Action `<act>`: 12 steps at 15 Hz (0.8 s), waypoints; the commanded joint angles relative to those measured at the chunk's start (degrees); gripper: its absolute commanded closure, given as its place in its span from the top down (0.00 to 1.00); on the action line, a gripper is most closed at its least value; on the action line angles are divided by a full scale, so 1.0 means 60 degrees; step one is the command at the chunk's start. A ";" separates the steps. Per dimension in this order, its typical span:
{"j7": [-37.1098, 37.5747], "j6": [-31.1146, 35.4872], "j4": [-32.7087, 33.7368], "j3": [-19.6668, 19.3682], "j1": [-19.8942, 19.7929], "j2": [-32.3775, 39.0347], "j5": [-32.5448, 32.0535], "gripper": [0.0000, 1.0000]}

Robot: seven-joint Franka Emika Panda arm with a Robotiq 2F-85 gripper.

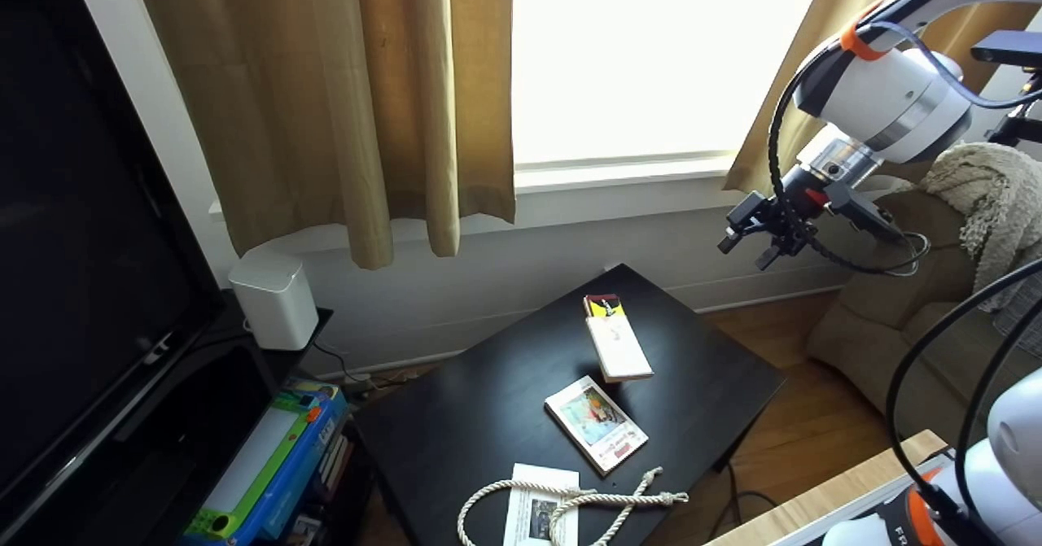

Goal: Remove the book from on top of the orange cup, put it on the table and then put the orange cup on the same book

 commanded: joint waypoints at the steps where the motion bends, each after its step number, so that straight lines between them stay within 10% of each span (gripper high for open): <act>1: -0.0457 0.0279 0.0775 0.0222 -0.0502 0.1587 0.0914 1.00; 12: -0.1814 -0.1071 0.4558 0.2150 -0.1706 0.6483 0.3107 1.00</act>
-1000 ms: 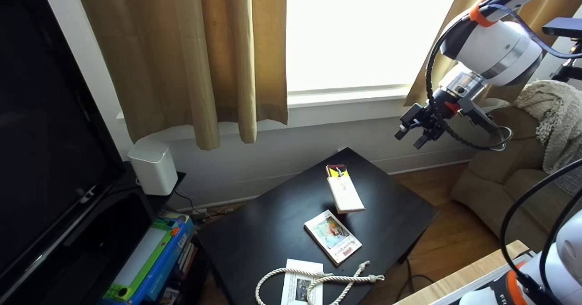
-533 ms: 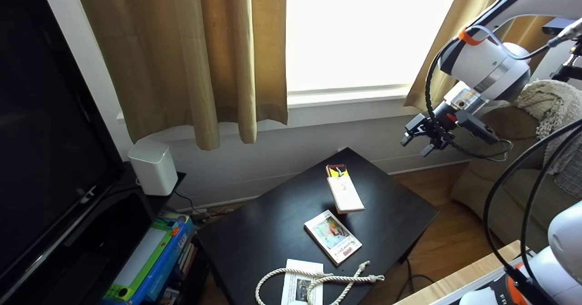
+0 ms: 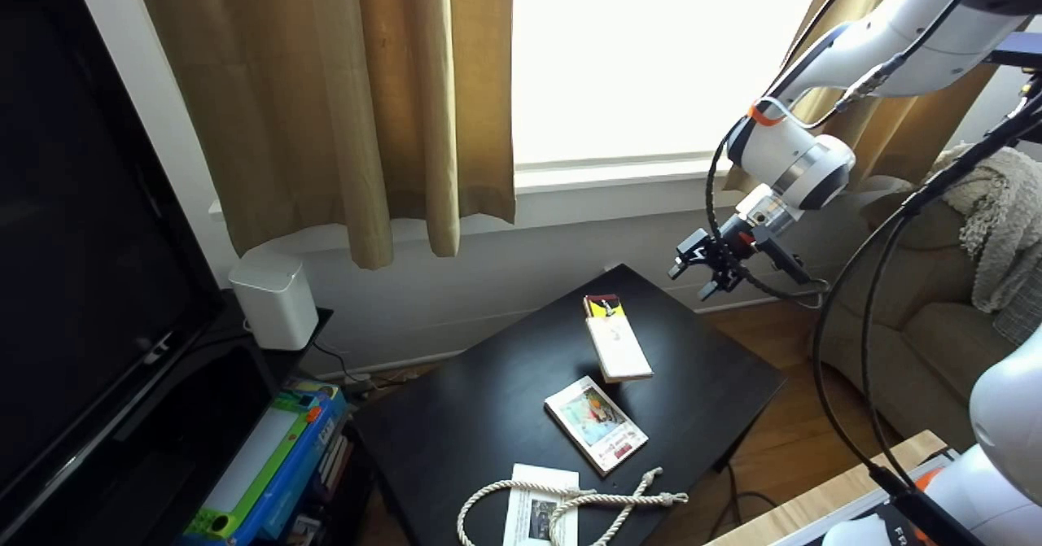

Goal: Remove the book from on top of the orange cup, put it on the table and then put the orange cup on the same book

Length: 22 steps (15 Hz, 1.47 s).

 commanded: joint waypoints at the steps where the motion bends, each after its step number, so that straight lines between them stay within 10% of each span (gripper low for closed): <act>1: -0.0197 -0.0325 0.1483 0.0579 -0.0436 0.1615 0.0096 1.00; 22: 0.0095 -0.0930 0.4093 0.1100 -0.1084 0.4346 -0.0208 1.00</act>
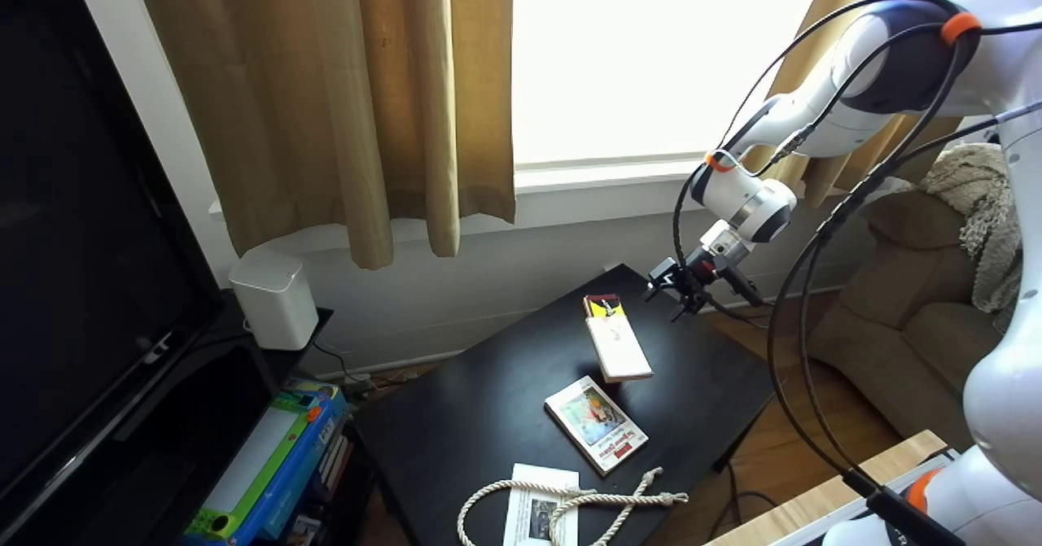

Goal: Remove the book from on top of the orange cup, put it on the table and then put the orange cup on the same book

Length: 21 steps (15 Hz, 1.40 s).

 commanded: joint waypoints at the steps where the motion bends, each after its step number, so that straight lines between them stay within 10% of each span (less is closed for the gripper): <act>1: 0.0063 -0.0506 0.1085 0.0238 -0.0430 0.1008 -0.0168 1.00; 21: 0.0488 -0.2258 0.5884 0.0717 -0.1037 0.5035 -0.0522 1.00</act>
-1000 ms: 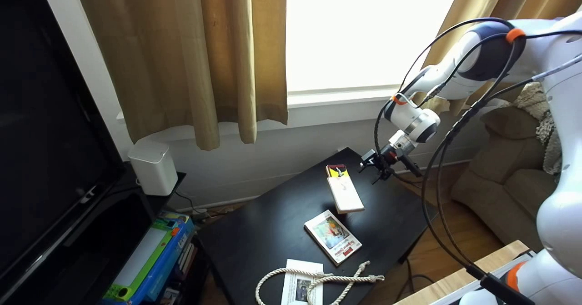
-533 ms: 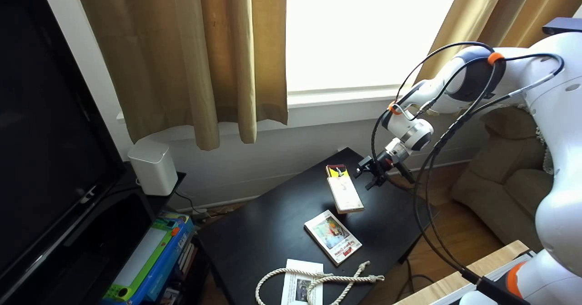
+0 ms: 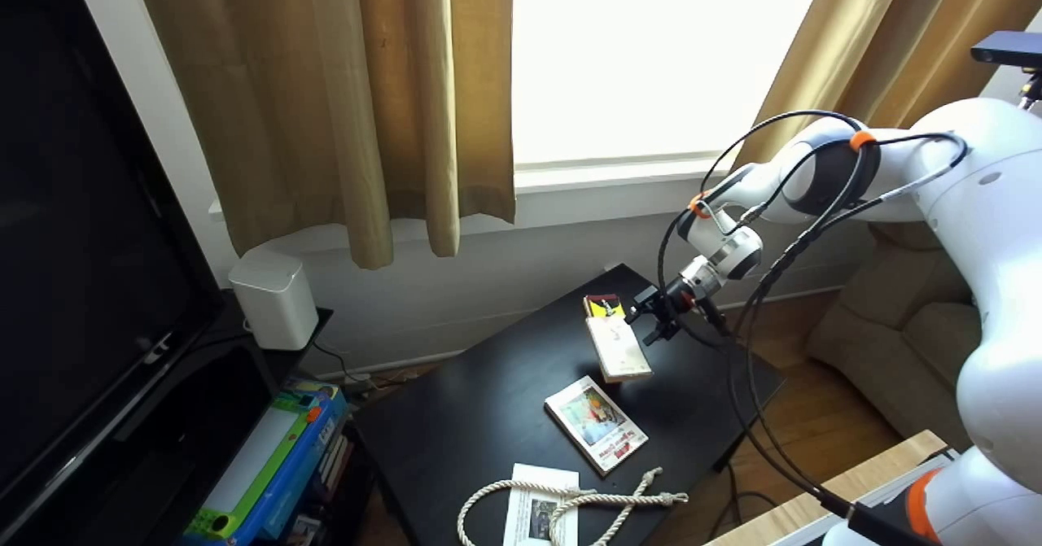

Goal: Remove the book from on top of the orange cup, put it on the table and then put the orange cup on the same book

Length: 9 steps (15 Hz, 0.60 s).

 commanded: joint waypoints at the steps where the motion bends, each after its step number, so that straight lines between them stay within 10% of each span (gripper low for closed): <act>1: 0.0334 -0.0359 0.1275 0.0273 -0.0288 0.0917 -0.0288 1.00; 6: 0.0515 -0.0638 0.2227 0.0433 -0.0390 0.1580 -0.0483 1.00; 9: 0.0583 -0.0863 0.2676 0.0528 -0.0491 0.1893 -0.0572 0.76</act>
